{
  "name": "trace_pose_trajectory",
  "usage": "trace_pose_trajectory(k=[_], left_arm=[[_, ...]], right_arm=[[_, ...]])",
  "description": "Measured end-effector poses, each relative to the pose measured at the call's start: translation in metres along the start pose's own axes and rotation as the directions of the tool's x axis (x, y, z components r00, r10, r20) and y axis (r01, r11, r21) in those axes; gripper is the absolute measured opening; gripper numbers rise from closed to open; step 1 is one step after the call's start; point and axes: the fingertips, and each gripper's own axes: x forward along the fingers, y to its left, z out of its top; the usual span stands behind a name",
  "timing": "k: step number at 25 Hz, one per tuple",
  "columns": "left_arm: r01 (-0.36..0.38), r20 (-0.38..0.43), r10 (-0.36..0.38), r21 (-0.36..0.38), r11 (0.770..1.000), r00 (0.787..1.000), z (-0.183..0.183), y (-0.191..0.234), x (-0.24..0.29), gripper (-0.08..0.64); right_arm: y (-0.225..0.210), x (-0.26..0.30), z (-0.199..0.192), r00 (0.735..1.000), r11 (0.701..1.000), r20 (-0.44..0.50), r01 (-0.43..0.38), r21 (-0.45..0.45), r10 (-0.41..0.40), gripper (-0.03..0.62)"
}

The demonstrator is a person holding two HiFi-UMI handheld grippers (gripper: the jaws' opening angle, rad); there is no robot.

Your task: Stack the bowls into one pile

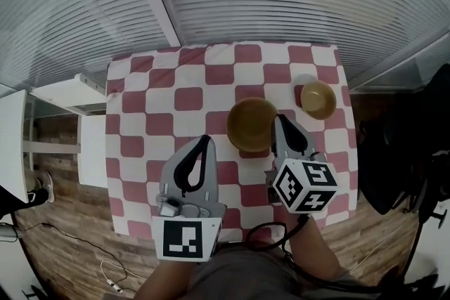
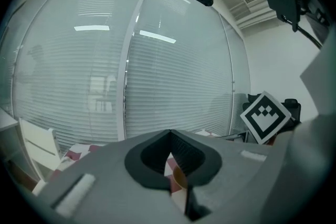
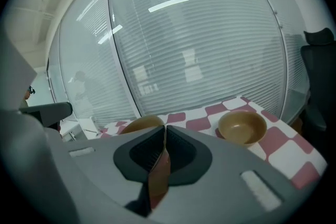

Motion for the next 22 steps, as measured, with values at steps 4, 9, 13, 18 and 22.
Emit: trace_pose_trajectory(k=[4, 9, 13, 18, 22], left_arm=[[0.006, -0.047, -0.006, -0.001, 1.0, 0.999, -0.019, 0.01, 0.014, 0.0], [0.023, -0.081, -0.024, -0.017, 1.0, 0.996, -0.037, 0.015, 0.029, 0.0], [0.043, -0.098, -0.046, -0.029, 0.999, 0.994, -0.044, 0.012, 0.037, 0.0], [0.056, -0.11, -0.059, -0.031, 0.998, 0.992, -0.049, 0.009, 0.041, 0.0], [0.059, -0.11, -0.061, -0.024, 0.998, 0.992, -0.049, 0.005, 0.04, 0.0]], right_arm=[[-0.007, 0.018, -0.021, 0.999, 1.0, -0.039, 0.024, -0.013, -0.024, 0.04], [-0.013, 0.028, -0.042, 0.995, 0.998, -0.078, 0.055, -0.04, -0.058, 0.041], [-0.017, 0.031, -0.046, 0.993, 0.996, -0.087, 0.074, -0.059, -0.079, 0.044], [-0.019, 0.034, -0.049, 0.992, 0.992, -0.086, 0.082, -0.096, -0.09, 0.057], [-0.017, 0.031, -0.045, 0.994, 0.99, -0.065, 0.084, -0.115, -0.092, 0.121]])
